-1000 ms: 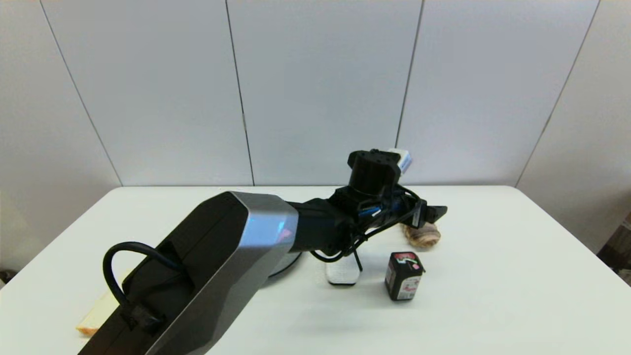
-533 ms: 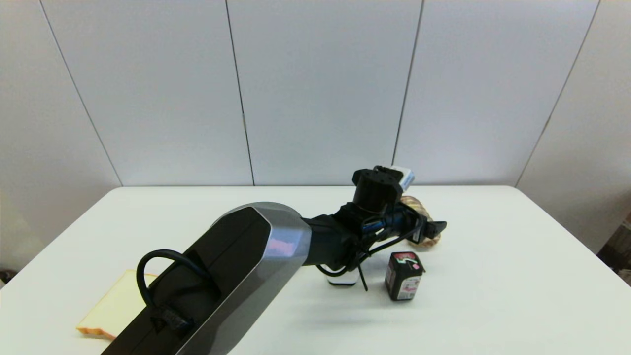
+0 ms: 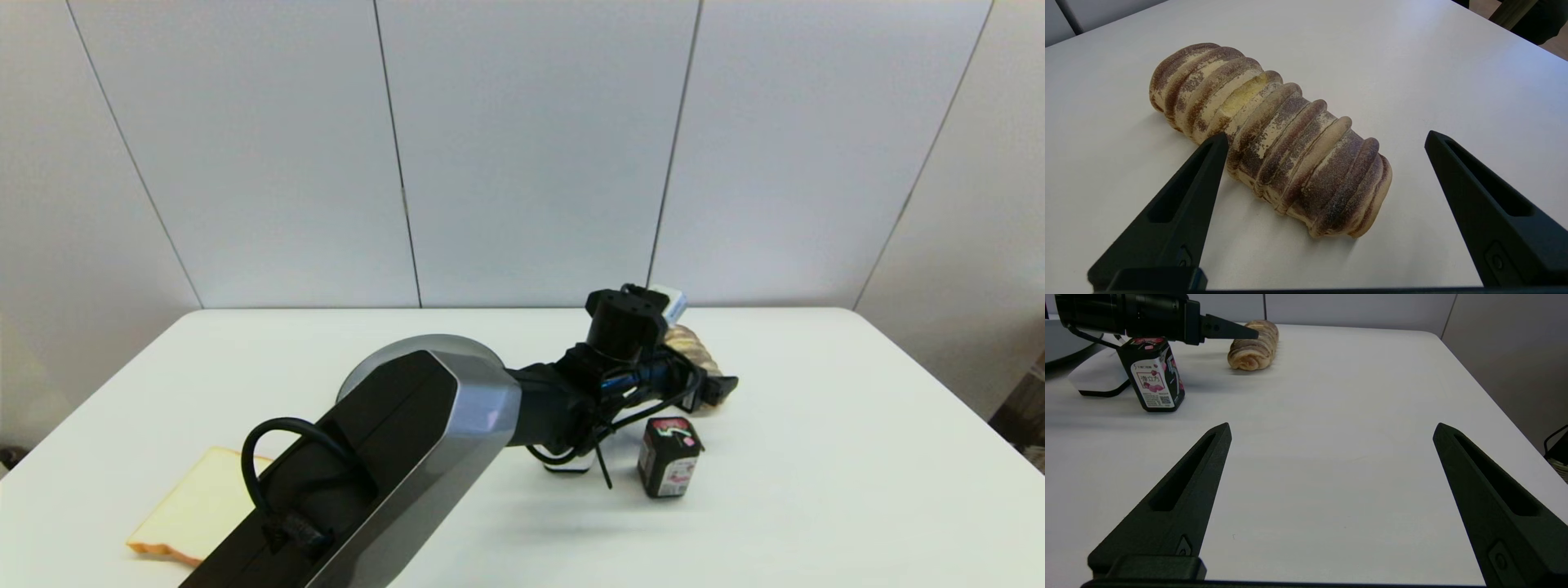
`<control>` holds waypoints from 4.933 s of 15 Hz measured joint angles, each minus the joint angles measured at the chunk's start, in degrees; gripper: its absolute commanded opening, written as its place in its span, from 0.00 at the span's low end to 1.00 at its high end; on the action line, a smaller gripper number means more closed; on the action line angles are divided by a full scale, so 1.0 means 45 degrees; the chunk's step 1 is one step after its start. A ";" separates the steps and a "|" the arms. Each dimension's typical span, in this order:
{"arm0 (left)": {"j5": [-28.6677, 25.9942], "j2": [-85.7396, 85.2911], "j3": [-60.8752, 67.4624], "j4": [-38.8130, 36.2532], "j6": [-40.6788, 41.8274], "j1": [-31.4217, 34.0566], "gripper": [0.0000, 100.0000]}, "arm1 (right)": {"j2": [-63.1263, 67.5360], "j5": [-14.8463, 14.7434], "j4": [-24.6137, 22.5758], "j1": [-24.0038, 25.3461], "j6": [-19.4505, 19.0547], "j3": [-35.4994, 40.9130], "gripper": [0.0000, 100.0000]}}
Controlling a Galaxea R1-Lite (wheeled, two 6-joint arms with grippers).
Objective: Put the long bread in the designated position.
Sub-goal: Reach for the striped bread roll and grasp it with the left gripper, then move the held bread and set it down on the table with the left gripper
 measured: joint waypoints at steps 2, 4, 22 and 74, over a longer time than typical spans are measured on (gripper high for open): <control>0.0000 0.0014 0.0000 -0.0016 0.0154 0.0011 1.00 | 0.0000 0.0000 0.0000 0.0000 -0.0005 0.0000 1.00; 0.0000 0.0038 -0.0011 -0.0035 0.0355 0.0065 1.00 | 0.0000 0.0003 0.0000 0.0000 -0.0005 0.0000 1.00; -0.0019 0.0490 -0.0005 -0.0582 0.0344 0.0127 1.00 | 0.0000 0.0000 0.0000 0.0000 0.0000 0.0000 1.00; 0.0948 -0.7797 0.6686 0.2132 0.0840 0.4947 0.00 | 0.0000 0.0000 0.0005 0.0000 0.0000 0.0000 1.00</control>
